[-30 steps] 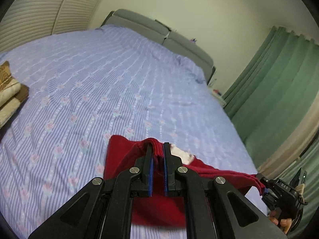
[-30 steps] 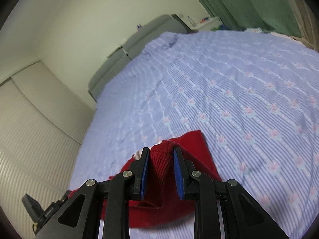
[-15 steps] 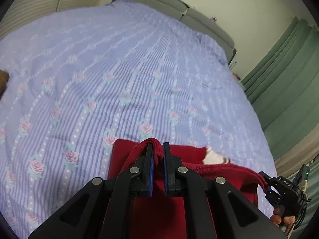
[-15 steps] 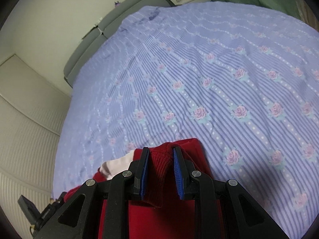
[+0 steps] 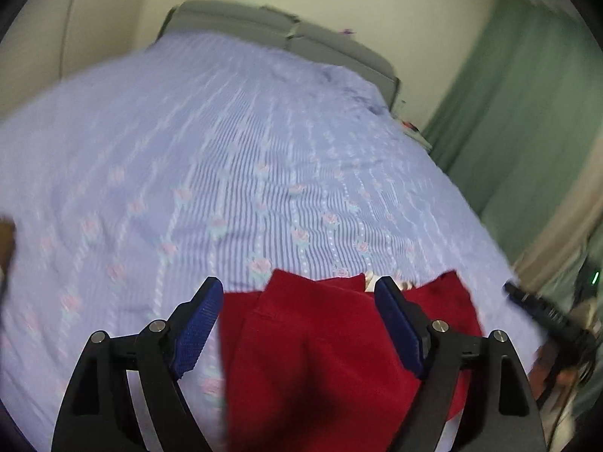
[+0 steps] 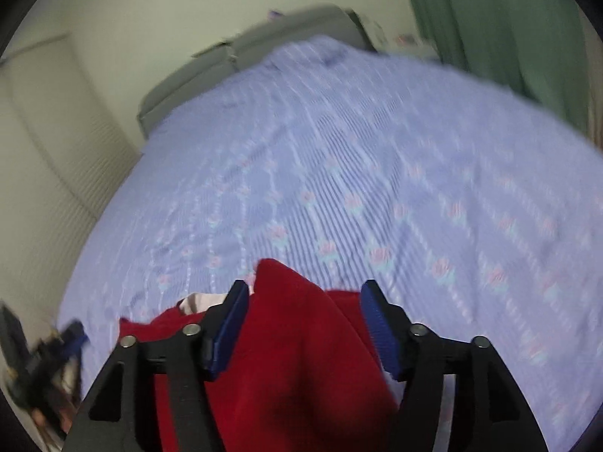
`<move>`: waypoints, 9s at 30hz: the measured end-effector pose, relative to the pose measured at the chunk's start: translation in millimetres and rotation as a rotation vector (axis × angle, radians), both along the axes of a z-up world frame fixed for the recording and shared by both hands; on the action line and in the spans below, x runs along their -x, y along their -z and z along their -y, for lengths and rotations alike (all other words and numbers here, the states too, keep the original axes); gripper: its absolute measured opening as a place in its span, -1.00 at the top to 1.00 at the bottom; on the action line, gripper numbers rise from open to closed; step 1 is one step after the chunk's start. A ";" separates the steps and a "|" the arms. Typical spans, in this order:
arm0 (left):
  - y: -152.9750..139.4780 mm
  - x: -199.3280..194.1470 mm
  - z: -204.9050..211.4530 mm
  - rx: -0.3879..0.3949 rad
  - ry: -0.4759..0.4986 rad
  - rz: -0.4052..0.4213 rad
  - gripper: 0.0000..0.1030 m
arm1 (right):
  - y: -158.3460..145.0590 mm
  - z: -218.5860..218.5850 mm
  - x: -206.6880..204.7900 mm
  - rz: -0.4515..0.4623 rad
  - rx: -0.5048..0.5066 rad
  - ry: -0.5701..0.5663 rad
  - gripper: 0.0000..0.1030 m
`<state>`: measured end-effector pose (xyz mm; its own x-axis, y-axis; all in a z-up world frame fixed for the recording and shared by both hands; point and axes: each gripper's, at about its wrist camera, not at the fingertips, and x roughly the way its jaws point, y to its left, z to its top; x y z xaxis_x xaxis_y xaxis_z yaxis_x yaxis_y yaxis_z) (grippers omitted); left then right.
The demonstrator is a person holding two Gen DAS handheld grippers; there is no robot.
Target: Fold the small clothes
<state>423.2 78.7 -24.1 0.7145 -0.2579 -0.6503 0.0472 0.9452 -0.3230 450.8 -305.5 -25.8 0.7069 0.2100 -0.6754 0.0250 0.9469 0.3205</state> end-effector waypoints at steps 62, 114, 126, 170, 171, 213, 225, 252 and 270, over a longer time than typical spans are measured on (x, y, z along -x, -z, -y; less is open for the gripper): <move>37.2 -10.7 -18.5 -0.250 -0.062 -0.078 -0.25 | 22.2 -44.7 -38.7 -0.020 0.463 -0.051 -0.23; 134.2 6.8 -40.4 0.650 0.257 -0.148 -0.73 | 46.4 -158.1 71.0 -0.004 0.153 -0.309 -0.19; 101.9 11.2 -41.1 0.454 0.253 -0.159 0.51 | 50.6 -177.4 47.7 -0.027 0.102 -0.309 0.24; -50.8 -23.3 208.8 0.009 0.089 -0.269 0.54 | 61.3 -14.0 32.5 -0.100 -0.181 -0.337 0.59; -47.6 -23.9 216.8 0.004 0.090 -0.271 0.54 | 58.9 -2.3 33.1 -0.089 -0.179 -0.327 0.59; -47.2 66.3 227.9 -0.102 0.449 0.080 -0.53 | -20.4 64.6 125.9 0.058 0.039 -0.230 0.30; 59.5 101.1 187.0 -0.173 0.323 0.065 -0.53 | -30.2 -31.3 112.7 0.083 0.161 -0.322 -0.11; 75.8 81.6 218.5 -0.120 0.194 -0.042 0.38 | -17.0 -19.4 106.1 0.163 0.217 -0.275 0.51; 85.5 76.2 230.7 -0.136 0.104 -0.078 0.39 | 59.8 25.9 87.3 0.070 0.235 -0.278 0.56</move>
<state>347.0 -152.1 -109.6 0.6345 -0.2331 -0.7369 0.1262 0.9719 -0.1987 363.5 -331.3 -85.6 0.6907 0.2455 -0.6802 -0.2576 0.9624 0.0858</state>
